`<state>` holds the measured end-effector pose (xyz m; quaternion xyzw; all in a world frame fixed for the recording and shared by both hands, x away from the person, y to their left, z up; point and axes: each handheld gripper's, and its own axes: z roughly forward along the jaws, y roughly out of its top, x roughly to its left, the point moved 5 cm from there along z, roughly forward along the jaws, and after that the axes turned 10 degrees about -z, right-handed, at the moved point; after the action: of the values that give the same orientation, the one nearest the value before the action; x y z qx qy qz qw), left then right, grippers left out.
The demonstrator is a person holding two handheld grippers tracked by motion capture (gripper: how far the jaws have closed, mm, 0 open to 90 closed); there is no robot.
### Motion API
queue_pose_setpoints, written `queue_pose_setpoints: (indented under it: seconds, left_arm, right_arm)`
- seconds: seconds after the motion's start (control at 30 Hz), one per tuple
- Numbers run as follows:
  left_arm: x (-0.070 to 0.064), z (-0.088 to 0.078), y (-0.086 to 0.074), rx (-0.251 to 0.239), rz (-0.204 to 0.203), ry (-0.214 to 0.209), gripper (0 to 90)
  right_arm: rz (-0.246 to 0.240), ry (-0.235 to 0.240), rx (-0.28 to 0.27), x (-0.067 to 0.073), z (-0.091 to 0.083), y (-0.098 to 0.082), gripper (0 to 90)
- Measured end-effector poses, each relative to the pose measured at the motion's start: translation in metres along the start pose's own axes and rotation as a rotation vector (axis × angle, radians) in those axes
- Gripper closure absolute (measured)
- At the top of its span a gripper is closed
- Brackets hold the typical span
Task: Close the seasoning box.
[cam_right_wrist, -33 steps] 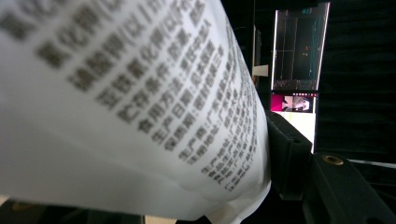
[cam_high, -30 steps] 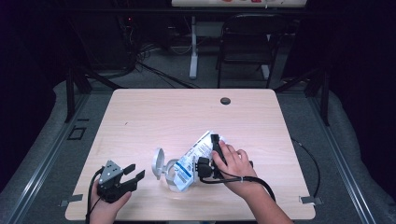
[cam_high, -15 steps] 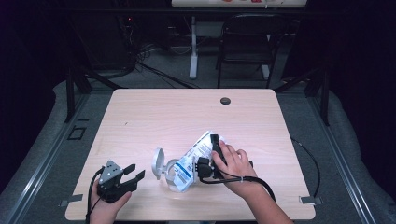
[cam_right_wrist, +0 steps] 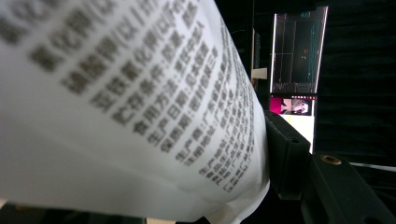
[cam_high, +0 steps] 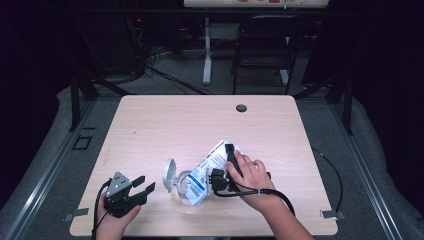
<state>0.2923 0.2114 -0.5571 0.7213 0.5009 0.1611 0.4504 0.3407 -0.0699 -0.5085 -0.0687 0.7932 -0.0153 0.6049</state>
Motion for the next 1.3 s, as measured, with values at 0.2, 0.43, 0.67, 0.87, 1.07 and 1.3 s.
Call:
queue_pose_setpoints:
  seconds: [0.2,0.43,0.67,0.87,1.07,1.3]
  left_arm:
    - [-0.0003,0.0004,0.0001,-0.004,0.000,-0.001,52.8]
    - [0.0000,0.0002,-0.0001,0.001,0.001,0.000,52.8]
    - [-0.0003,0.0000,0.0000,0.000,0.000,-0.001,52.7]
    - [0.0000,0.0003,-0.0007,0.003,-0.002,-0.001,52.8]
    - [0.0002,0.0005,-0.0009,0.002,-0.003,-0.002,52.8]
    - [0.0005,0.0005,-0.0010,0.001,-0.003,-0.003,52.8]
  right_arm:
    - [-0.002,-0.001,0.000,-0.0005,-0.0005,0.0003,49.5]
    - [-0.005,-0.001,-0.004,-0.0010,-0.0006,0.0002,49.7]
    - [-0.009,-0.003,-0.008,-0.0014,-0.0006,0.0006,49.9]
    - [-0.011,-0.001,-0.006,-0.0021,-0.0008,0.0006,50.1]
    - [-0.013,0.000,-0.003,-0.0023,-0.0015,0.0003,50.2]
    - [-0.011,0.001,-0.006,-0.0020,-0.0016,0.0000,50.4]
